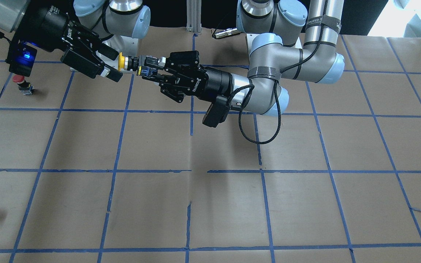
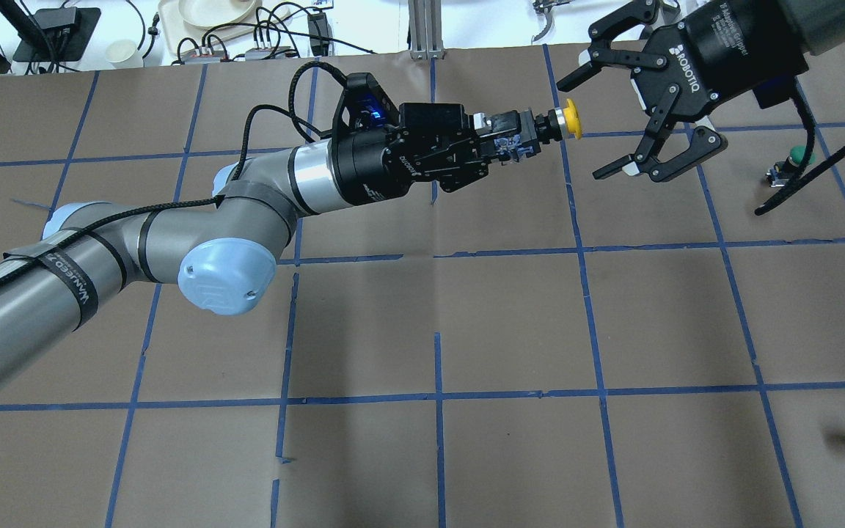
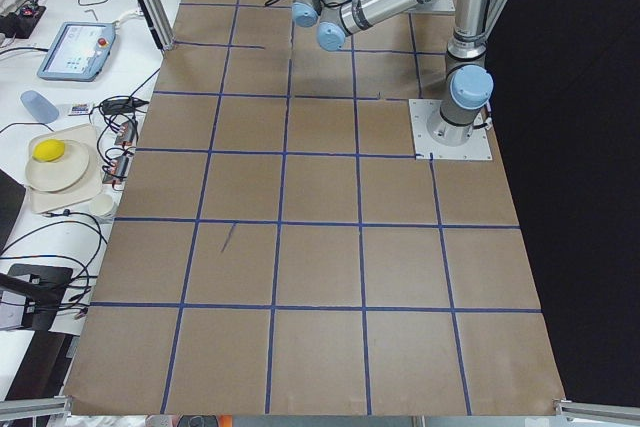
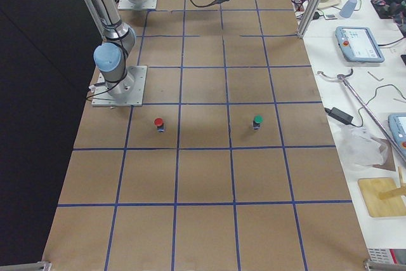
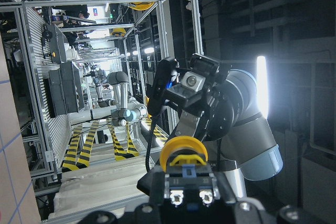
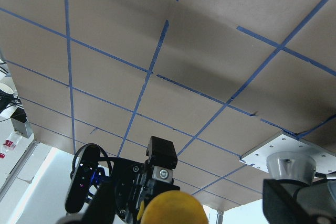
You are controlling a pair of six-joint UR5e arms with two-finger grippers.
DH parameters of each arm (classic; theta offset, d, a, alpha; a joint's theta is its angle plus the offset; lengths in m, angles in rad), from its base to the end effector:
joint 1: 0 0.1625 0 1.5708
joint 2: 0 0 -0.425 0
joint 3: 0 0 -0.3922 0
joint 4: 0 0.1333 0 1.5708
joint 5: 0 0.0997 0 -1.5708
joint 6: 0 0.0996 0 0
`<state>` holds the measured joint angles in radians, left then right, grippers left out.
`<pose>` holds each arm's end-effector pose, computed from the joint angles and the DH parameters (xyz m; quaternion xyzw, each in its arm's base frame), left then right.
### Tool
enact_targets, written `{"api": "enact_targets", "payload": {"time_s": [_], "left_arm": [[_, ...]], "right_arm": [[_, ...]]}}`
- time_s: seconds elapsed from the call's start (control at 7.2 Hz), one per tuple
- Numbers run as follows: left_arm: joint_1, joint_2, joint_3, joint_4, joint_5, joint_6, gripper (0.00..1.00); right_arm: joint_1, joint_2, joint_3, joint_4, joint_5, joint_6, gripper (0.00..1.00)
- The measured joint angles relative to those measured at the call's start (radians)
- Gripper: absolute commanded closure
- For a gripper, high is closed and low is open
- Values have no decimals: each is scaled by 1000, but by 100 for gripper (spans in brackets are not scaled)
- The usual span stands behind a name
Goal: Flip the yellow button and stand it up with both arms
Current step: 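Close the right gripper on the yellow cap while the left gripper holds the base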
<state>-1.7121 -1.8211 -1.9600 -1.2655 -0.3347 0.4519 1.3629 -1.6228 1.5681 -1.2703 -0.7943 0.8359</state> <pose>-0.2990 -0.4876 0.3384 -0.0374 -0.5860 0.0291 0.8089 0.1061 -0.4812 0.5152 0.4982 0.7732 0.2240 0.3223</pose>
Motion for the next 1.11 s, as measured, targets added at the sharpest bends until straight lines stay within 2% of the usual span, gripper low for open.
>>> {"api": "enact_targets", "payload": {"time_s": [0.14, 0.28, 0.56, 0.69, 0.83, 0.97, 1.11], "left_arm": [[0, -2, 1, 0, -1, -1, 98], [0, -3, 1, 0, -1, -2, 98], [0, -3, 1, 0, 0, -2, 97], [0, -3, 1, 0, 1, -2, 97], [0, -3, 0, 0, 2, -2, 78], [0, -4, -1, 0, 5, -2, 63], [0, -5, -2, 0, 10, -3, 11]], "right_arm": [[-1, -5, -3, 12, 6, 0, 1], [0, -12, -4, 18, 17, 2, 6], [2, -14, 3, 19, 27, 4, 25], [2, -14, 5, 18, 30, 4, 44], [2, -15, 5, 16, 39, 5, 64], [1, -14, 5, 16, 53, 6, 77], [0, -13, 4, 15, 60, 6, 80]]}}
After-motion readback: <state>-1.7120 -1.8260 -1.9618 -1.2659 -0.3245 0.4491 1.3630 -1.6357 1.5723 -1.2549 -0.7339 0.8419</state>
